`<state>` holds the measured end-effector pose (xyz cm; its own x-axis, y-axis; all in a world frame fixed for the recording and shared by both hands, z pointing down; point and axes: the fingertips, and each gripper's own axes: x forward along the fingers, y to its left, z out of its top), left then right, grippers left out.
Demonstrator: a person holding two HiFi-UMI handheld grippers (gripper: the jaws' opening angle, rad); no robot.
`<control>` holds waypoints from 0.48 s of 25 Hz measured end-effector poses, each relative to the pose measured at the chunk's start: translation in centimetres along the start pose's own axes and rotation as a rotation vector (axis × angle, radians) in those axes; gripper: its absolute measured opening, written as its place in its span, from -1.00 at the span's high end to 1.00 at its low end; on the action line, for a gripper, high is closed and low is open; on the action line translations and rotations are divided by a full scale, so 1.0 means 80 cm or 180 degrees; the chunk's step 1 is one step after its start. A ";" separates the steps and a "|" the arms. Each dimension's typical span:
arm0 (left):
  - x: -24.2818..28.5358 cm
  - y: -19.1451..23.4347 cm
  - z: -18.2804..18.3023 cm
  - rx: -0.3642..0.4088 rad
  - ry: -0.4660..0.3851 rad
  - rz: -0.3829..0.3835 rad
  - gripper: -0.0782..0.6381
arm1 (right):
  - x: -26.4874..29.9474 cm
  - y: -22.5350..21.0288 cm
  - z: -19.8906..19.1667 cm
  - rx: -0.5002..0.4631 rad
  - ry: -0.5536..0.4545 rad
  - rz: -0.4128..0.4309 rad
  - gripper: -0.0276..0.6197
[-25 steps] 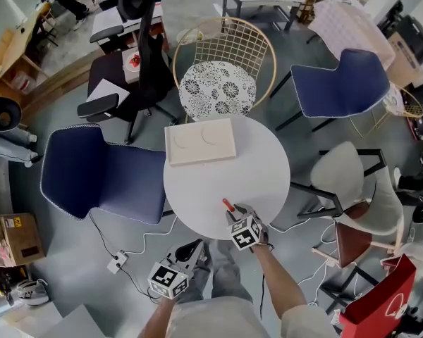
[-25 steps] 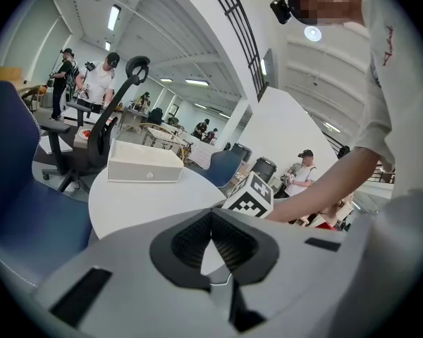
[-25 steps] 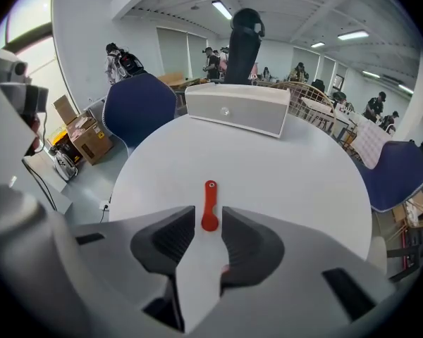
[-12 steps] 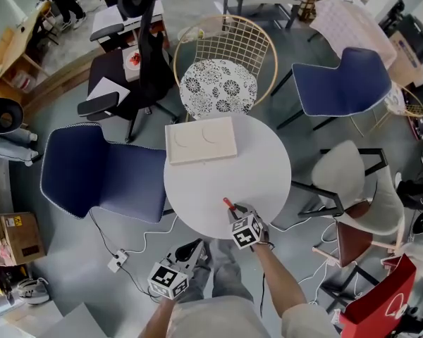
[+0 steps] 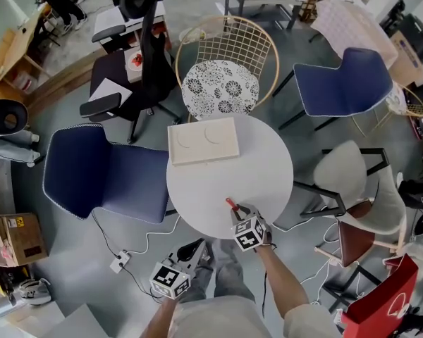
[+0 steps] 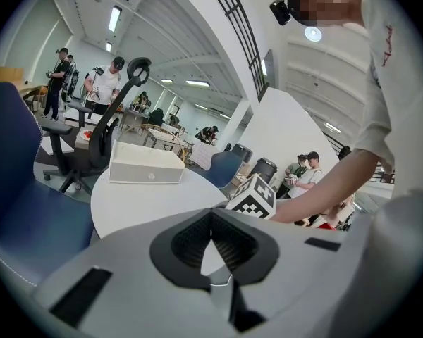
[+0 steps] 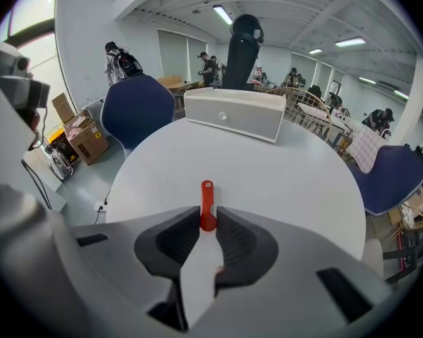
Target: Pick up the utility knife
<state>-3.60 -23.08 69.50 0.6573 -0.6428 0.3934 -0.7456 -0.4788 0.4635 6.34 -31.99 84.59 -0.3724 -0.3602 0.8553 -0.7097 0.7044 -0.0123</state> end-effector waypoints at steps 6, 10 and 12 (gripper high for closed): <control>-0.006 -0.003 0.012 0.0190 0.0005 -0.0061 0.75 | -0.039 0.012 0.019 0.0022 -0.0223 -0.0102 0.66; -0.009 -0.012 0.027 0.0344 -0.0071 -0.0162 0.75 | -0.079 0.021 0.034 -0.0009 -0.0445 -0.0254 0.66; -0.006 -0.016 0.037 0.0426 -0.0120 -0.0225 0.75 | -0.096 0.021 0.041 -0.0023 -0.0537 -0.0338 0.66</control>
<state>-3.28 -23.89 66.36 0.7060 -0.6254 0.3322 -0.7072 -0.5975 0.3781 6.07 -30.04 76.33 -0.3911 -0.5296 0.7527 -0.7461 0.6613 0.0776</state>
